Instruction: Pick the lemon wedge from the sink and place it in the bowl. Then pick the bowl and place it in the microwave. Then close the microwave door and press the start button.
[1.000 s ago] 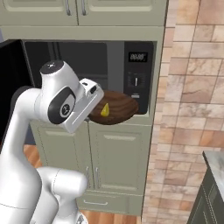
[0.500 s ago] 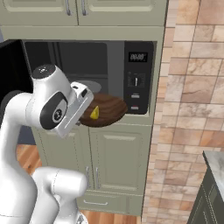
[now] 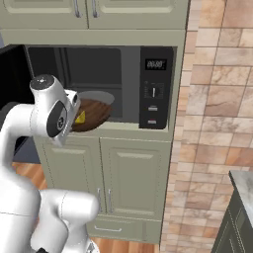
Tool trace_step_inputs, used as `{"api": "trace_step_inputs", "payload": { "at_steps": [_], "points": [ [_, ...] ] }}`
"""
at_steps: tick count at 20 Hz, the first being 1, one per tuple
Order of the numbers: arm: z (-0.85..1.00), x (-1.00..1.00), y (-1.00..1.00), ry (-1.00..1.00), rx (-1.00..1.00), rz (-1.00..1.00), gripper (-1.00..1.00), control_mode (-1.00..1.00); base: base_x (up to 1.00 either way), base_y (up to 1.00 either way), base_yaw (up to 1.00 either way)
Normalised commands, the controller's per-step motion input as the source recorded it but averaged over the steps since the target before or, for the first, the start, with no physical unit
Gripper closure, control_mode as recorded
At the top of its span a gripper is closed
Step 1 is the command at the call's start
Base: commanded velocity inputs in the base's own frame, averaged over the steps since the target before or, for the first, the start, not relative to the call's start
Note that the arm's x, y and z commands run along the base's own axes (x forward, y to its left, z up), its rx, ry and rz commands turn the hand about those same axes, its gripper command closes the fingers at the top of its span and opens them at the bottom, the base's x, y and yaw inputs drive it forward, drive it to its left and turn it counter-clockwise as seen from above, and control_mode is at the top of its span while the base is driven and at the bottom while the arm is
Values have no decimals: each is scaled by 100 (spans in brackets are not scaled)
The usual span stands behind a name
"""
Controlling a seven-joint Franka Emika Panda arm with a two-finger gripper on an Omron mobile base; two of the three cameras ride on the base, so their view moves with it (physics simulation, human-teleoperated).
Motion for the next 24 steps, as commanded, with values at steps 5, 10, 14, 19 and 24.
{"api": "trace_step_inputs", "payload": {
  "at_steps": [5, 10, 14, 19, 24],
  "points": [
    [0, 100, 19, 6, 0, 10, 100, -100, 0, 0, 0],
    [0, 100, 0, 7, 0, 4, 100, -100, 0, 0, 0],
    [-1, 100, 1, 7, 0, 0, 100, -100, 0, 0, 0],
    [-23, 99, 28, 3, -4, 2, 100, -100, 0, 0, 0],
    [-23, 100, 17, 0, 0, 3, 100, -100, 0, 0, 0]
  ]
}}
